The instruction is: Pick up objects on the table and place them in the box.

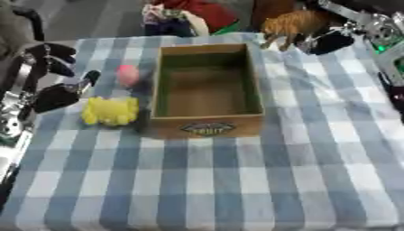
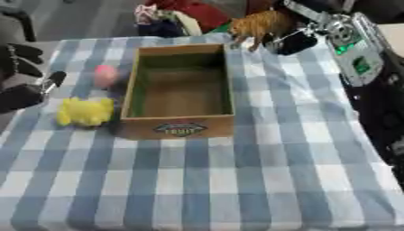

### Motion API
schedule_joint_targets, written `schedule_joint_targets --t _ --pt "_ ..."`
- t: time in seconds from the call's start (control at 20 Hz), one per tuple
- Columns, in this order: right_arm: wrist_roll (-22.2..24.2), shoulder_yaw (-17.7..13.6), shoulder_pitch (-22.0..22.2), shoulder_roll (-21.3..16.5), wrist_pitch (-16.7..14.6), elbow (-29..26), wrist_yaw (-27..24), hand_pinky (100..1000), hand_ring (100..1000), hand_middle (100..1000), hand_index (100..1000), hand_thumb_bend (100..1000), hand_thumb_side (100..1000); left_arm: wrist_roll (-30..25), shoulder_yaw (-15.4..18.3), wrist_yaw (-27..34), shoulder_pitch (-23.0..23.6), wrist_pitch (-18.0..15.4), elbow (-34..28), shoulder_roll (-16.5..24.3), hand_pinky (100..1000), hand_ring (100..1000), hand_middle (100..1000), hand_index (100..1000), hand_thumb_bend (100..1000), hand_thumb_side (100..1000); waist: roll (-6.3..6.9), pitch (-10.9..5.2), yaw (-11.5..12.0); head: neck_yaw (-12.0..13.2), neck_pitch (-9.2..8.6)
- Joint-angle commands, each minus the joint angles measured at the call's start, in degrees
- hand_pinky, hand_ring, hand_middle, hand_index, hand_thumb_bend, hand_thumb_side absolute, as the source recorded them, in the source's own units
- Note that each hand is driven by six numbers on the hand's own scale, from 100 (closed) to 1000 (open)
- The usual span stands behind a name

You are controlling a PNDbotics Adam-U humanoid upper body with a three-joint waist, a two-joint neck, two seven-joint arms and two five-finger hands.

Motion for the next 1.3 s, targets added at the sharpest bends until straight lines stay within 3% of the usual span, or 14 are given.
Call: schedule_joint_targets --t 0.05,0.35,0.65,1.15,1.3 --pt "-0.35 -0.58 -2.71 1.79 -0.18 2.91 2.46 407 348 264 373 100 100 -0.54 -0.19 0.22 -1.35 -0.12 -1.30 0.44 644 508 550 689 500 176 -0.14 -0.91 0.77 -0.92 0.24" --pt "-3.43 -2.78 -4.22 6.16 -0.10 8.79 6.85 407 355 269 379 100 100 -1.25 -0.80 0.12 -2.07 -0.14 -1.43 -0.14 643 508 550 689 502 176 0.08 -0.76 3.41 -2.54 0.08" --pt "-5.12 -3.46 -4.38 9.51 -0.18 12.04 9.58 416 372 286 396 100 100 -1.47 -1.00 0.33 -2.30 -0.18 -1.40 -0.58 643 507 550 689 503 175 0.27 -0.64 4.25 -3.32 0.07" --pt "-5.43 -1.57 -2.79 13.11 -1.86 13.06 15.01 460 429 351 459 100 100 -1.55 -1.15 0.44 -2.33 -0.27 -1.18 -0.99 644 506 549 688 504 175 0.40 -0.42 4.30 -3.78 0.27" --pt "-5.85 -0.56 -2.25 14.00 -3.14 12.87 17.68 497 483 422 540 100 113 -1.56 -1.18 0.46 -2.36 -0.30 -1.13 -1.09 644 506 549 688 504 175 0.44 -0.38 4.25 -3.79 0.27"
